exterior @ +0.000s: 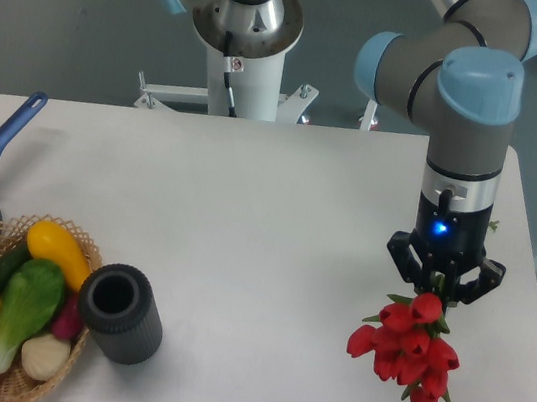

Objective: Insert the flowers into the vase
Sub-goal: 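Hold the red tulip bunch in the gripper and begin moving toward the vase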

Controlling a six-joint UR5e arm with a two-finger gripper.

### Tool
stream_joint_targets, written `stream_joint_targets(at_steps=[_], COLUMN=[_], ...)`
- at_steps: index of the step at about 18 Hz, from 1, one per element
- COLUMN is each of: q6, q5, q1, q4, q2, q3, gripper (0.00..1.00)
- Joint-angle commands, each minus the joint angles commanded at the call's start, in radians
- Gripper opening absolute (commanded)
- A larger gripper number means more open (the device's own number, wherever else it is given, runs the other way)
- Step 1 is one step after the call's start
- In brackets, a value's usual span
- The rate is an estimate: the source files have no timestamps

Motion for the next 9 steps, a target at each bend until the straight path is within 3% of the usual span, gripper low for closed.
stream_joint_targets(at_steps=[6,9], q6=[-0.003,-0.067], q5=[-0.014,-0.086], q1=[0.002,0.000], q4=[0.000,0.003], q2=[0.020,0.021], q3=[-0.009,-0.026], gripper=[0.05,0.04])
